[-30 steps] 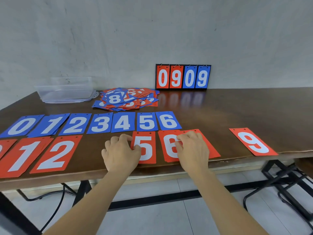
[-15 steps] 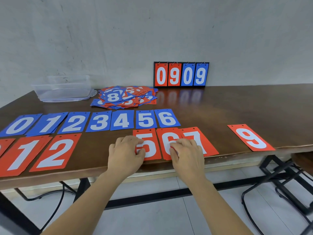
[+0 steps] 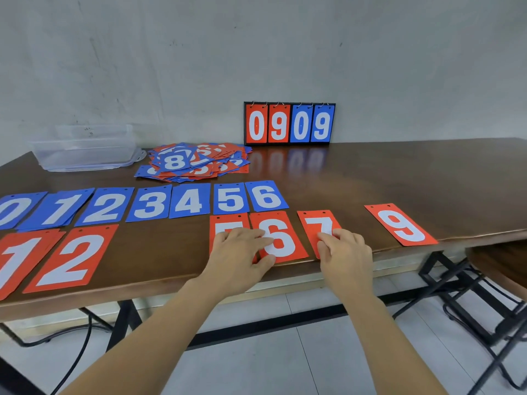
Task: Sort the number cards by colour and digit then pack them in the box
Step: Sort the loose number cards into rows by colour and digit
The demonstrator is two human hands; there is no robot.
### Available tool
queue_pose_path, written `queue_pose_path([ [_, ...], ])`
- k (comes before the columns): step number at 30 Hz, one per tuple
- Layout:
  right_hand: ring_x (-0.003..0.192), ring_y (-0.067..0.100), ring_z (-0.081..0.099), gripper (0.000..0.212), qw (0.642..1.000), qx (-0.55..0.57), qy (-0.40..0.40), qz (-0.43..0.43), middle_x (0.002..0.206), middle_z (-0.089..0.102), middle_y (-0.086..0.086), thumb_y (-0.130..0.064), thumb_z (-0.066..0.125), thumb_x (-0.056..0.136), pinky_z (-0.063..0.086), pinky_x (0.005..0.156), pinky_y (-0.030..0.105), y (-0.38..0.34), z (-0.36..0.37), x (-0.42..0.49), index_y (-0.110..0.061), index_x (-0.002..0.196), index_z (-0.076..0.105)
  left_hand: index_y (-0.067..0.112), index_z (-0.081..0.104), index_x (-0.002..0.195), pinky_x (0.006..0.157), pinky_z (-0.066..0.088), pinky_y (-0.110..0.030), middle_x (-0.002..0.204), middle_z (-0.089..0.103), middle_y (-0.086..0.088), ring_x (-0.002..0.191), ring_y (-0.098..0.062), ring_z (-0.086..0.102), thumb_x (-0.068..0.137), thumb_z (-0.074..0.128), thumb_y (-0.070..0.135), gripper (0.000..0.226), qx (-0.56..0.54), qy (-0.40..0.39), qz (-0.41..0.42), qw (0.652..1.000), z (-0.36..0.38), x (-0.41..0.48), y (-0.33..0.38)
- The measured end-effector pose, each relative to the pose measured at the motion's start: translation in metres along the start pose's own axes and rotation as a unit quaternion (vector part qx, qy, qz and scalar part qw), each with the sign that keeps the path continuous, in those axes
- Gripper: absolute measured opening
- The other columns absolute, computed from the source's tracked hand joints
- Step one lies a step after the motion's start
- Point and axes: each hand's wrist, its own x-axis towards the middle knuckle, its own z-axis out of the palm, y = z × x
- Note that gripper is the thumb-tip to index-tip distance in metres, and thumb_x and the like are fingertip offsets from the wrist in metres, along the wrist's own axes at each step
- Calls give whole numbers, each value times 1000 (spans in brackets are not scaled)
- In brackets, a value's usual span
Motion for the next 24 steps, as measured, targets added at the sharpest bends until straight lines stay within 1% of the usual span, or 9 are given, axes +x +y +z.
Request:
queue_pose_path([
  [10,130,16,37,42,1000,-3,-7,0,140,48,-3,-44,37,101,33,105,31,-6,-4,1,-28,137,51,37,47,139,116,11,-42,150,37,16,140,-7,25,97,42,52,45,-34,6,1,999,1,2,-1],
  [14,127,15,41,41,999,36,27,8,136,52,-3,-43,38,100,35,103,31,-11,-10,-6,-25,134,53,36,47,138,115,11,-40,148,38,15,138,-5,25,97,43,51,45,-71,46,-8,996,0,0,-2],
  [19,118,13,49,37,992,105,67,-16,125,60,-3,-43,46,97,40,97,26,-31,-19,-7,-22,125,59,35,46,139,114,11,-39,149,38,14,140,-6,23,98,43,47,43,-138,86,-45,986,-3,-2,-5],
  [21,115,12,50,33,987,130,87,-35,122,62,-3,-39,50,97,41,92,25,-42,-22,1,-21,122,61,35,46,140,114,9,-39,150,37,13,141,-7,21,99,41,46,43,-163,111,-59,979,-10,-1,-9],
  [23,112,12,51,29,982,150,99,-53,119,64,-4,-33,53,96,42,90,27,-55,-26,16,-21,120,64,33,46,140,116,9,-40,150,37,13,142,-8,21,99,41,44,42,-179,139,-72,971,-20,4,-17],
  [24,111,13,52,27,981,159,97,-60,118,65,-4,-31,54,96,46,91,30,-61,-28,26,-21,119,64,32,47,139,116,10,-41,150,38,12,142,-9,22,99,42,42,42,-184,152,-75,968,-25,8,-23],
])
